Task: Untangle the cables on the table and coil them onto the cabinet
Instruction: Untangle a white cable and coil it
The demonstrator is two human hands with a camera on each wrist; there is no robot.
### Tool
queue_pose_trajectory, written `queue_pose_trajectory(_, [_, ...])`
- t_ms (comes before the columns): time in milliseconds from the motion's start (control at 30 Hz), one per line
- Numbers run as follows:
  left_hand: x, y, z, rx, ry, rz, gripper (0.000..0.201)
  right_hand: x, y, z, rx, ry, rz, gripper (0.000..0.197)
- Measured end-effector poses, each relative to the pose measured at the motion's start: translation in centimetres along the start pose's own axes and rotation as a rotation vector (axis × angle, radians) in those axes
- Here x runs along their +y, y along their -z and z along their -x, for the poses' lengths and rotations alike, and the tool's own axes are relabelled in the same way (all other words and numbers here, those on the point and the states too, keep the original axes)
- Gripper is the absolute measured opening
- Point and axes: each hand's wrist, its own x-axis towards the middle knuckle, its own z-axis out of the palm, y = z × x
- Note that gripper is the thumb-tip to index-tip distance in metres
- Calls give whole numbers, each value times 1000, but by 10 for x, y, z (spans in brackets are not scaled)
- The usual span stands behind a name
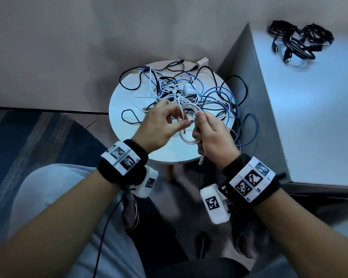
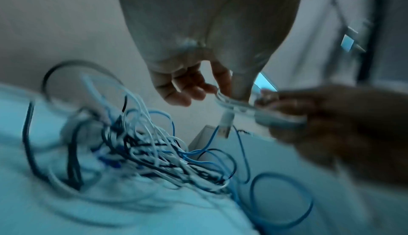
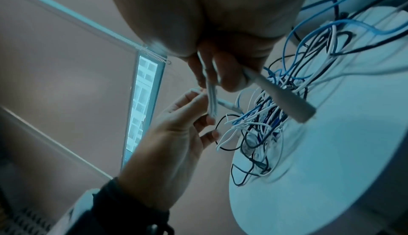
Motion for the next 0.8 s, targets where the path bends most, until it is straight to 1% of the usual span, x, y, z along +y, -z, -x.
queue_pose_trajectory(33, [0, -3, 1, 37, -61, -97, 20, -2, -1, 1, -22, -30, -71, 35])
queue_pose_trajectory(100, [0, -5, 2, 108, -102, -132, 28, -6, -1, 2, -59, -66, -159, 33])
queue_pose_trajectory(200, [-1, -4, 0, 184, -81, -95, 29, -9, 0, 3, -101, -88, -239, 34])
queue_pose_trajectory(300, [0, -6, 0, 187, -56, -81, 29, -10, 0, 2, -111, -96, -260, 35])
queue_pose_trajectory(367, [-2, -8, -1, 199, 17, -35, 31, -11, 1, 3, -118, -82, -249, 36])
queue_pose_trajectory(400, [-3, -8, -1, 186, 76, 3, 32, -12, 1, 3, -127, -74, -245, 36])
queue_pose_trajectory(467, [-1, -9, -2, 102, 181, 165, 31, -14, 1, 4, -151, -60, -237, 36])
queue_pose_trajectory(533, [2, -11, -3, -7, 197, 403, 27, -15, 0, 6, -166, -48, -228, 36])
queue_pose_trajectory(600, [4, -11, -4, -95, 188, 515, 28, -17, 0, 6, -163, -41, -225, 37])
queue_pose_trajectory(700, [9, -9, -4, -183, 232, 573, 26, -19, 4, 4, -125, -56, -251, 37])
queue_pose_trajectory(733, [10, -8, -4, -200, 246, 562, 28, -20, 5, 3, -105, -65, -266, 36])
queue_pose_trajectory(800, [14, -5, -3, -218, 231, 522, 28, -22, 5, 1, -39, -67, -305, 36])
